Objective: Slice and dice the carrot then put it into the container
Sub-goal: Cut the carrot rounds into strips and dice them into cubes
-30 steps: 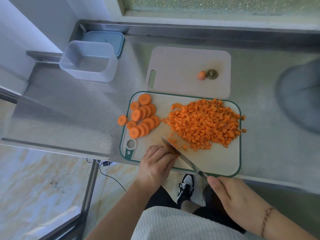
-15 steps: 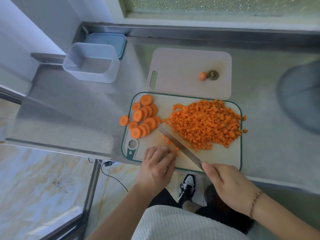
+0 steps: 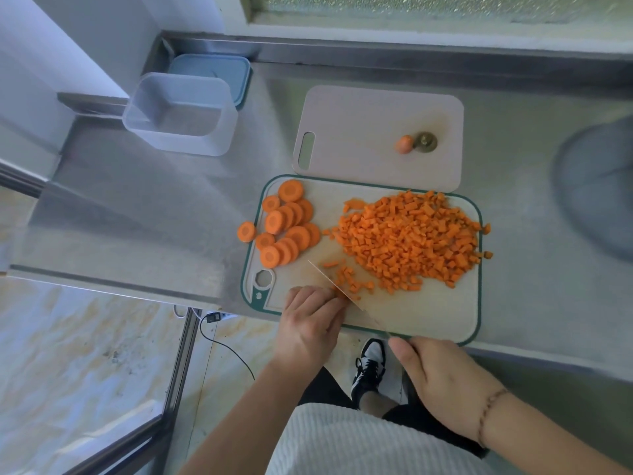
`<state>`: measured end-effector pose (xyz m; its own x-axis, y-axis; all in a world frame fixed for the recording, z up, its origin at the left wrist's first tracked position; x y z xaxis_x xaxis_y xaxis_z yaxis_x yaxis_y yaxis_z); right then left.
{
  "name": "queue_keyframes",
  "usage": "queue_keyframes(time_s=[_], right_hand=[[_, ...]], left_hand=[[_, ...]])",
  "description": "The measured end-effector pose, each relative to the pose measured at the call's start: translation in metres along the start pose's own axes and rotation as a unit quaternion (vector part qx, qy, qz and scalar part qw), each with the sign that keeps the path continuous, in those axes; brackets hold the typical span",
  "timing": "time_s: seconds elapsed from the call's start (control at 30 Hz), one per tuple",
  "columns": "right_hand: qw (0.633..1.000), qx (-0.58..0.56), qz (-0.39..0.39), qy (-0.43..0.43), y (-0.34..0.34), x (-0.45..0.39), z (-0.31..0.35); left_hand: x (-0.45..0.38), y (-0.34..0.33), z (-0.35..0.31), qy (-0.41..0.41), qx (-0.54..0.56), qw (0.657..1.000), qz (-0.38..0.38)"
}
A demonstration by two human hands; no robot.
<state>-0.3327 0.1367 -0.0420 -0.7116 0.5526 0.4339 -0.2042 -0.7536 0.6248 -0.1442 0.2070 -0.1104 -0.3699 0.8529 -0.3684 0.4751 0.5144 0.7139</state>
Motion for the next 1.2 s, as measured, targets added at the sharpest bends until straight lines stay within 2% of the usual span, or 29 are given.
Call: queue_keyframes(time_s=[0.33,0.57,0.83,1.2], right_hand=[[0.998,-0.052,-0.023,0.007,0.011,0.012,-0.003],[1.000,0.011,0.015,-0.004,0.000,-0.003,0.000],[0.999,-0.038,-0.008,0.001,0.010,-0.009,0.000],[0.999,0.013,0.030,0.004,0.002,-0.003,0.000]], left_hand=[[0.003,0.003,0.003,0.008,-0.006,1.000,-0.014],[0.002,0.002,0.004,0.022,0.005,1.000,-0.015],[0.009,0.009,0.001,0.033,0.003,0.999,-0.012],[0.004,0.007,0.003,0.076,0.004,0.997,-0.025]])
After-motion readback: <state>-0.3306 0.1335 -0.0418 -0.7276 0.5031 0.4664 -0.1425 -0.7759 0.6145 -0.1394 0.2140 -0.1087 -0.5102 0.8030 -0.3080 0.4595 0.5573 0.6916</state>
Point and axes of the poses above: each hand's wrist, its own x-axis away from the middle knuckle, its own y-axis out of the back of the hand, z = x × y, the point moved 3 cm from there along -x, towards the middle knuckle, and after that the axes turned 9 degrees about y, right-handed, at the moved point
